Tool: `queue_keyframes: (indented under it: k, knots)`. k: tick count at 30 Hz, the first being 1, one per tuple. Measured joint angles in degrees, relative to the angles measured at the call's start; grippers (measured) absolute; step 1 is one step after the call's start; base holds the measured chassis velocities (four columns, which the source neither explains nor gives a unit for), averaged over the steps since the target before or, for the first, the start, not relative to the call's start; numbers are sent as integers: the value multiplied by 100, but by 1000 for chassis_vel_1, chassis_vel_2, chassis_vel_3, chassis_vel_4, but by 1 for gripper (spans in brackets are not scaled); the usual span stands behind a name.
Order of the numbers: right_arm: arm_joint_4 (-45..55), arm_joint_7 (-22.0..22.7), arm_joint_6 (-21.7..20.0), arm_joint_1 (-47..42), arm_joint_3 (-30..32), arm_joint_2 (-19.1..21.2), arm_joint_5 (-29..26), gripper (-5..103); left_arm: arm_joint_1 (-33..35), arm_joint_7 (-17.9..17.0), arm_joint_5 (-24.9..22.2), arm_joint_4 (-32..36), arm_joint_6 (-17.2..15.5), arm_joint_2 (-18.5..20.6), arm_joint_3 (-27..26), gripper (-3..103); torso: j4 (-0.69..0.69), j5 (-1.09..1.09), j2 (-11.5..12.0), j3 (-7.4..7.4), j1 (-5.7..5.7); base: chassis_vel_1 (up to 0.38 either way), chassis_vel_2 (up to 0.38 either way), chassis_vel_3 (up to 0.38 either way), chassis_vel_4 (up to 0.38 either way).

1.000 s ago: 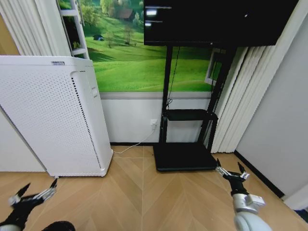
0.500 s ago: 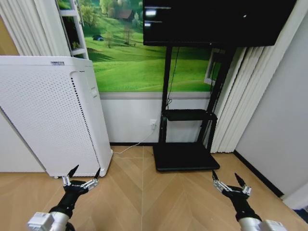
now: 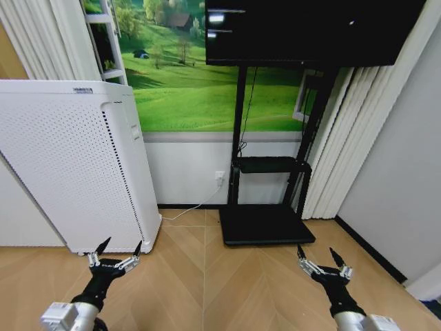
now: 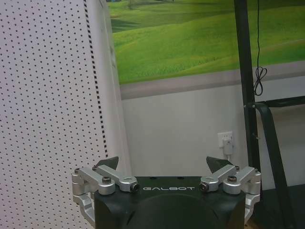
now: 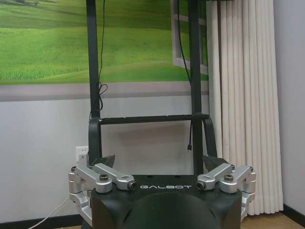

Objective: Pick up the trash bin and place the garbage on the floor into it.

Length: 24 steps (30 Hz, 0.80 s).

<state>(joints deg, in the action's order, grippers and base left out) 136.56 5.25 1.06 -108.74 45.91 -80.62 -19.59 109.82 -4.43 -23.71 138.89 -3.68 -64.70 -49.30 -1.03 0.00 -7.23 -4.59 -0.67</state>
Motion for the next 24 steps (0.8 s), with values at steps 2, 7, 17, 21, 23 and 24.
queue_keyframes:
  k: [2,7,17,21,23,24]
  knots:
    - [-4,1,0,2,0,1,0,100,0,-1,-5,-1,-1,0,-2,100,0,0,-1,-2,0,0,0,0,0]
    - [-14,3,1,7,2,4,-2,100,2,-3,-12,-3,-5,0,-7,100,0,0,-92,-72,-19,0,0,0,0]
    - [-20,6,4,11,6,5,-4,100,5,-6,-19,-8,-9,-1,-12,100,0,0,-341,-263,-77,0,0,0,0]
    - [-21,6,5,11,7,6,-5,100,5,-6,-21,-9,-11,-1,-13,100,0,0,-419,-320,-99,0,0,0,0]
    - [-23,6,5,11,7,6,-6,100,5,-6,-22,-8,-11,-1,-13,100,0,0,-493,-374,-119,0,0,0,0]
    - [-23,6,5,11,7,6,-6,100,5,-6,-22,-8,-11,-1,-13,100,0,0,-493,-374,-119,0,0,0,0]
